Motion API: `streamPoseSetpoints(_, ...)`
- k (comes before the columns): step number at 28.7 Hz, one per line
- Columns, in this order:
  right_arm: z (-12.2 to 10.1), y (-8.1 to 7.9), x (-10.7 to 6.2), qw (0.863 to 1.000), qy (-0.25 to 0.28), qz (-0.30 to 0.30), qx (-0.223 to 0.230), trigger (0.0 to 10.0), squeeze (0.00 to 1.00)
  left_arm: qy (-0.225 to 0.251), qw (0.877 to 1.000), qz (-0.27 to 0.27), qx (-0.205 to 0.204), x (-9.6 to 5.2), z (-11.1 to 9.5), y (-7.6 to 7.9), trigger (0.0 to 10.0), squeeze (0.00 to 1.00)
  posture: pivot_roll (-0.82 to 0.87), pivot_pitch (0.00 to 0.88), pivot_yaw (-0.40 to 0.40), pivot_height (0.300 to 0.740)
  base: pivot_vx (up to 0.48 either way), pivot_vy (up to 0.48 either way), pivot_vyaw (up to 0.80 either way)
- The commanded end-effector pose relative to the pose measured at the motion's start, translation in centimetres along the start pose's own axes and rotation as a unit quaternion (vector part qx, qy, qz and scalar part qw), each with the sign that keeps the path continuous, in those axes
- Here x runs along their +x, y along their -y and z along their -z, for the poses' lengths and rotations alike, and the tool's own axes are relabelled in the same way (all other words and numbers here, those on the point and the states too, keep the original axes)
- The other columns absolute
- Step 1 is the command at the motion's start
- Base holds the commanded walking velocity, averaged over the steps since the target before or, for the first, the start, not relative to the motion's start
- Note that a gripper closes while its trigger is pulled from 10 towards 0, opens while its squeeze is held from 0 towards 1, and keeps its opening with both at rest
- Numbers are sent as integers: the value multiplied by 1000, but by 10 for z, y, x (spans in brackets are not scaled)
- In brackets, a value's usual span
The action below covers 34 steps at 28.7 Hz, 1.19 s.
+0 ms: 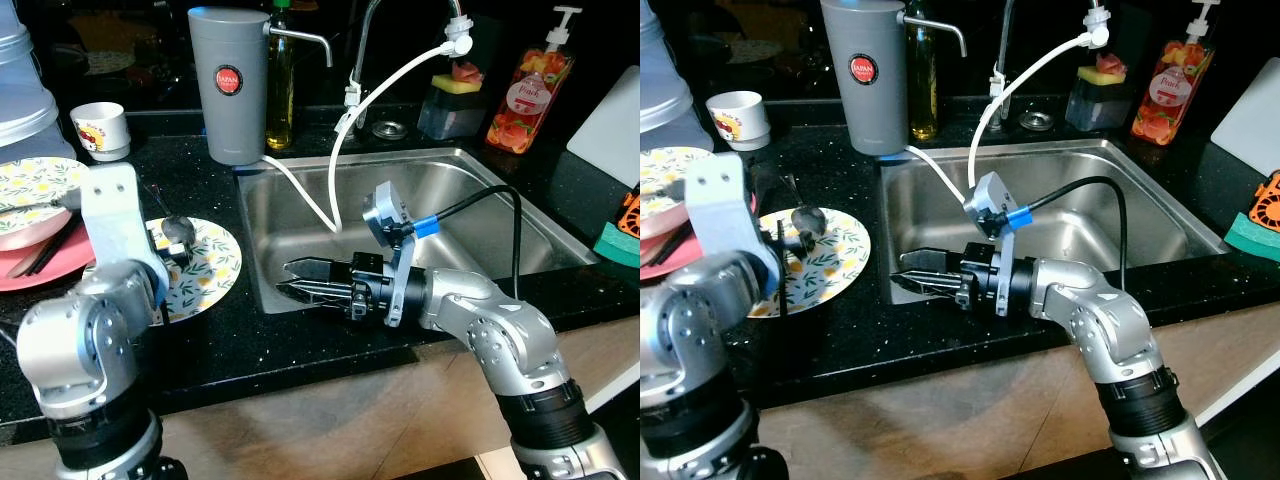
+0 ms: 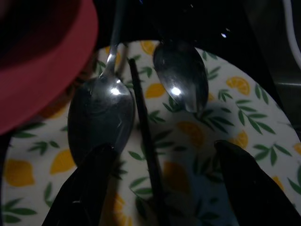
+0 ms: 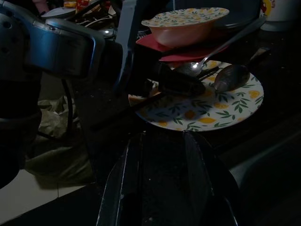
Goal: Kitchen organization
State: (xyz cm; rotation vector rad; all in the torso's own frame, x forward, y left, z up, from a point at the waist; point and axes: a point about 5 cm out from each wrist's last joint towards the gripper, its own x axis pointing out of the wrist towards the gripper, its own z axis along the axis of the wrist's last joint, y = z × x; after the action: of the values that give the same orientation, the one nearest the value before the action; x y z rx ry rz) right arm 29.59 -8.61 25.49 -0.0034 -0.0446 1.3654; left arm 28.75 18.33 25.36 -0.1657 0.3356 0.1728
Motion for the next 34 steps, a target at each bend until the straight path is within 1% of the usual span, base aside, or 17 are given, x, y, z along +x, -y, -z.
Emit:
streamPoseSetpoints(1,-2,-4,0,1000,-4,-10,-10,10000,0,-23,1000,-2,-6,1,9,-2,10000,0,22,95,-15,740,0,0,0)
streamPoseSetpoints(7,-3,-4,1,1000,-3,-11,-10,10000,0,-39,999,-5,-14,3,16,-6,10000,0,23,100,-16,740,0,0,0)
streamPoseSetpoints(9,-3,-4,1,1000,-2,-11,-9,10000,0,-35,999,-6,-12,3,13,-8,10000,0,25,102,-17,740,0,0,0)
streamPoseSetpoints(10,-3,-4,1,1000,-2,-11,-10,10000,0,-32,999,-7,-12,3,12,-9,7922,0,25,102,-17,740,0,0,0)
streamPoseSetpoints(11,-3,-4,1,1000,-2,-11,-10,10000,0,-31,999,-7,-12,4,11,-9,7922,0,25,102,-17,740,0,0,0)
streamPoseSetpoints(12,-3,-3,1,1000,-2,-10,-9,10000,0,-28,999,-9,-14,4,10,-10,2275,0,24,104,-16,740,0,0,0)
streamPoseSetpoints(13,-3,-3,1,1000,-1,-10,-9,10000,0,-20,1000,-10,-17,5,6,-13,0,0,24,105,-16,740,0,0,0)
streamPoseSetpoints(18,-3,-3,1,1000,0,-9,-8,10000,0,-12,1000,-13,-18,6,2,-16,0,0,24,105,-16,740,0,0,0)
streamPoseSetpoints(22,-3,-2,0,1000,2,-6,-7,10000,0,23,999,-28,-12,11,-13,-26,0,0,24,108,-18,740,0,0,0)
streamPoseSetpoints(30,-4,0,0,1000,3,-3,-6,10000,0,48,999,-13,2,16,-26,-24,0,0,20,108,-19,740,0,0,0)
streamPoseSetpoints(32,-5,0,0,1000,4,-1,-6,10000,0,62,998,-8,10,17,-33,-23,0,0,21,108,-20,740,0,0,0)
streamPoseSetpoints(33,-5,0,0,1000,4,-1,-6,10000,0,62,998,-8,10,17,-33,-23,0,0,21,108,-20,740,0,0,0)
streamPoseSetpoints(34,-5,1,-1,1000,5,-1,-6,10000,0,77,997,-3,18,17,-39,-22,0,0,21,108,-21,740,0,0,0)
